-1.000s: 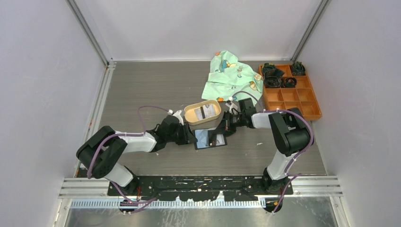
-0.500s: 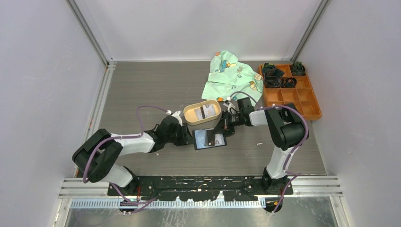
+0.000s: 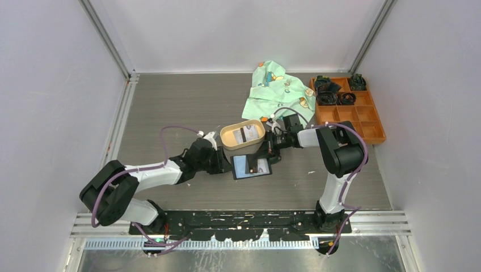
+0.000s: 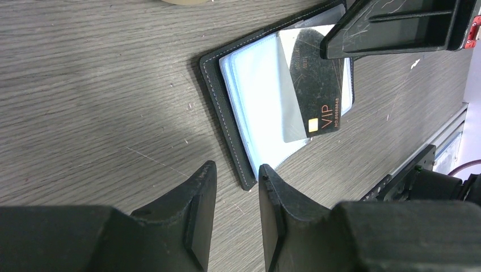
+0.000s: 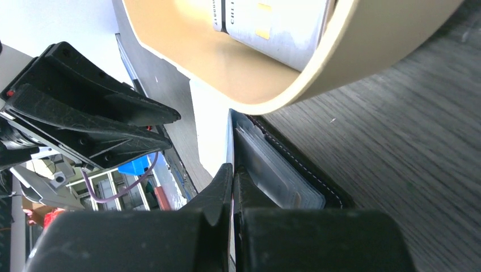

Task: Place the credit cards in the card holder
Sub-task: Insert the credit card into the card holder.

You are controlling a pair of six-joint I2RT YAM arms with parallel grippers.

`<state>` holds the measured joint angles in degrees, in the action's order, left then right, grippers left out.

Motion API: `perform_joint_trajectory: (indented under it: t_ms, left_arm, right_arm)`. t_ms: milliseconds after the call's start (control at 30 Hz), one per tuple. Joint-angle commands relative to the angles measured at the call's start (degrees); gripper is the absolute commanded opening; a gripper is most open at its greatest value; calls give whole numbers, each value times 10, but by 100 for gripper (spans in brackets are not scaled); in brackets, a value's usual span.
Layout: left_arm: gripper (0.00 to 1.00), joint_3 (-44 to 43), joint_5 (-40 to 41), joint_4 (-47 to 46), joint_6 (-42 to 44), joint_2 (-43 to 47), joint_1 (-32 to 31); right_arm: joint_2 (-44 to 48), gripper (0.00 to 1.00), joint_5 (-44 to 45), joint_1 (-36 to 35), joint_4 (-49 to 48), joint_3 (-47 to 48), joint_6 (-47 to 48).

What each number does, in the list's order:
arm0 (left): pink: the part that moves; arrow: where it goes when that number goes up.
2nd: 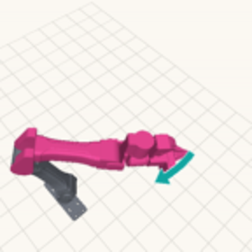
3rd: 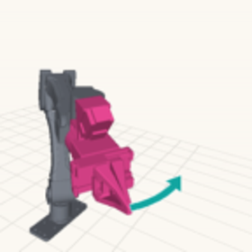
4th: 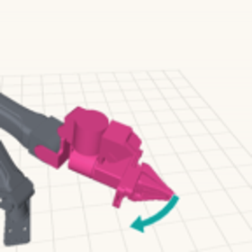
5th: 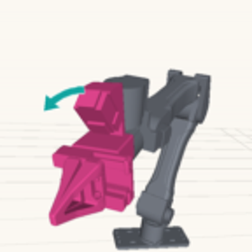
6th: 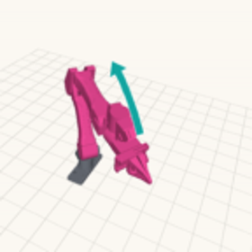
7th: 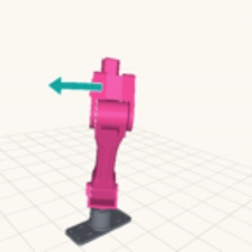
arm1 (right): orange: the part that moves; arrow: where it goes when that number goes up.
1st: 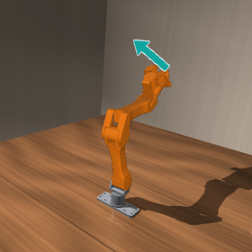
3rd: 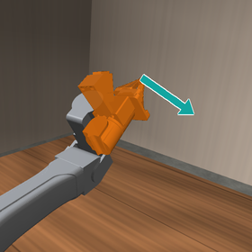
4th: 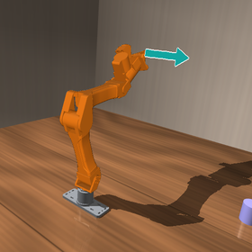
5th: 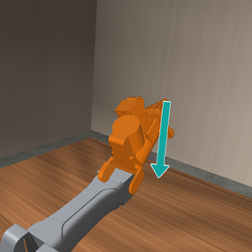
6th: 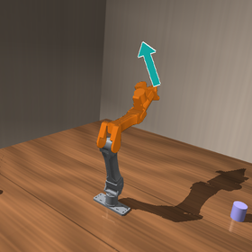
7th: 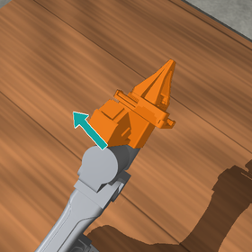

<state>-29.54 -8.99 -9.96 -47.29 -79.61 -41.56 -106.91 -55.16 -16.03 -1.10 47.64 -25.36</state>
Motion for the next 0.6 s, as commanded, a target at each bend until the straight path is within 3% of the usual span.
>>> perform_joint_trajectory:
  t_ms: [0,567]
  left_arm:
    - [34,1,-2,-8,8,18,-2]
    - [34,-4,-13,-33,4,-17,-1]
  right_arm:
    - [-8,4,6,-6,25,21,29]
    - [-12,7,5,-21,40,36,40]
